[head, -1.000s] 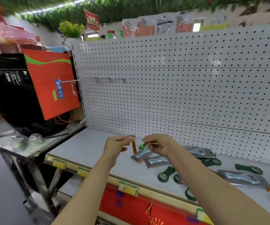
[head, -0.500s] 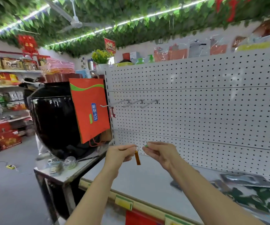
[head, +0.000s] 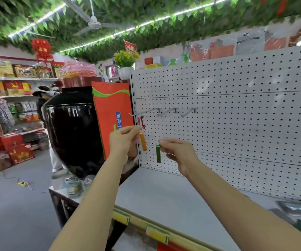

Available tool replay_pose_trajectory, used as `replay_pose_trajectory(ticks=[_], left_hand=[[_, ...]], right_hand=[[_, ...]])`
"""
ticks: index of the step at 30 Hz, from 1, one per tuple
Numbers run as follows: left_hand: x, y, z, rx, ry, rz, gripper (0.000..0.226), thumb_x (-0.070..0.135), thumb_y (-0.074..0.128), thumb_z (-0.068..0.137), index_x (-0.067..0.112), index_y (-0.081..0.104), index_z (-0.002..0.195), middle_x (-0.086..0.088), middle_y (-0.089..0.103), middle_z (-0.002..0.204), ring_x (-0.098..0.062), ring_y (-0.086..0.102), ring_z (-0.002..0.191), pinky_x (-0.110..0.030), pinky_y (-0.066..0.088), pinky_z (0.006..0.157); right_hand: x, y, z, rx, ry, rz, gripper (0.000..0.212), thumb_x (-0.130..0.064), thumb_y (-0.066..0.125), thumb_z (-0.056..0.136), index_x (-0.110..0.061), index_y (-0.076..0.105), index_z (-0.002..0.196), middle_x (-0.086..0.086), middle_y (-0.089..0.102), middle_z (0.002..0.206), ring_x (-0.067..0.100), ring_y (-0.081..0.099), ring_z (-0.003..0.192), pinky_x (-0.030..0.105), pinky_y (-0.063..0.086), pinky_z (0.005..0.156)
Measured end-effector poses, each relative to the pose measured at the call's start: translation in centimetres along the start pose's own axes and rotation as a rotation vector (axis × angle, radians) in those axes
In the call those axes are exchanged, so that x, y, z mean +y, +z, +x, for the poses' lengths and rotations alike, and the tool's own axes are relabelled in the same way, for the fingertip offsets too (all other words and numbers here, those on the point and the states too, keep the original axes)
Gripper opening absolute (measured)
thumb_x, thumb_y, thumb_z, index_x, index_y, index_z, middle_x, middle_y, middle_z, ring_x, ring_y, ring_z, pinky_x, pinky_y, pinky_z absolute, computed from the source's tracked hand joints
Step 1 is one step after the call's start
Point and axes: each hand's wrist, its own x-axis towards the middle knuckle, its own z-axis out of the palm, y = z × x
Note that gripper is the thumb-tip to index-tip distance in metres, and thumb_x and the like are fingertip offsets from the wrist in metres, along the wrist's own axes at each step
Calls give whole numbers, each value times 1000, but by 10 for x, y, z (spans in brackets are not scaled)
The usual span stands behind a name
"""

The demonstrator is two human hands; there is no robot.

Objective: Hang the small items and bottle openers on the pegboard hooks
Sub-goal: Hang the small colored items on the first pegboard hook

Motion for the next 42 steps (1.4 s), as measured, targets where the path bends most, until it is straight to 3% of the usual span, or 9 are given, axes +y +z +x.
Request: replay_pose_trajectory(ticks=[4, 8, 12, 17, 24, 29, 33, 38, 42], left_hand=[[6, -3, 42, 1, 40, -47, 13, 15, 80, 80, 9, 78, 92, 1, 72, 70, -7, 63, 59, -24, 57, 69], [4, -12, 83, -43, 92, -68, 14, 11, 77, 84, 5, 77, 96, 0, 69, 69, -6, 60, 56, -15, 49, 55], [-2, -25, 117, -102, 107, -90, 3, 13, 79, 82, 14, 78, 85, -1, 70, 68, -12, 59, 60, -21, 53, 61], [-12, -35, 149, -202, 80, -111, 2, 13, 78, 83, 13, 76, 82, -5, 67, 73, -11, 59, 59, -21, 55, 64], [-18, -33, 174, -332, -31, -130, 8, 13, 79, 81, 8, 76, 88, 0, 71, 69, -11, 63, 62, -21, 55, 64], [-25, -25, 178, -418, -64, -149, 5, 6, 73, 85, 6, 76, 89, -6, 69, 71, -12, 62, 61, -20, 54, 60], [-29, -19, 183, -407, -69, -113, 8, 7, 73, 85, 12, 77, 82, -7, 70, 73, -13, 62, 62, -21, 57, 64], [-32, -9, 190, -389, -101, -86, 7, 3, 70, 87, 7, 75, 89, -9, 70, 76, -15, 63, 64, -20, 54, 58], [-31, -9, 194, -400, -41, -2, 12, 7, 71, 88, 5, 77, 98, -9, 75, 85, -17, 67, 74, -24, 55, 63]], right_hand=[[-5, 24, 24, 10, -53, -33, 19, -12, 77, 79, -3, 74, 96, 8, 73, 87, 13, 67, 74, 33, 51, 87], [0, 50, 49, 51, -86, -58, 20, -12, 77, 79, -4, 74, 96, 16, 74, 97, 17, 67, 80, 33, 53, 87], [8, 75, 67, 75, -106, -77, 20, -14, 77, 79, -5, 74, 97, 15, 75, 98, 17, 69, 81, 31, 54, 85], [15, 105, 79, 131, -142, -72, 18, -14, 77, 79, -5, 75, 95, 10, 72, 83, 16, 66, 74, 34, 55, 86], [13, 132, 87, 177, -178, -69, 23, -15, 77, 78, -3, 74, 98, 19, 74, 98, 20, 68, 81, 36, 54, 87], [6, 135, 90, 212, -194, -69, 21, -12, 76, 80, -1, 74, 98, 17, 73, 94, 18, 67, 78, 32, 54, 83], [1, 138, 90, 257, -209, -68, 14, -11, 76, 79, -6, 75, 92, 16, 75, 94, 20, 70, 79, 35, 53, 85], [-1, 143, 93, 291, -226, -58, 6, -11, 76, 80, -9, 75, 86, 12, 75, 85, 21, 70, 77, 34, 51, 82], [0, 146, 96, 326, -245, -52, 3, -8, 76, 80, -11, 75, 80, 9, 74, 79, 18, 69, 71, 29, 53, 76]])
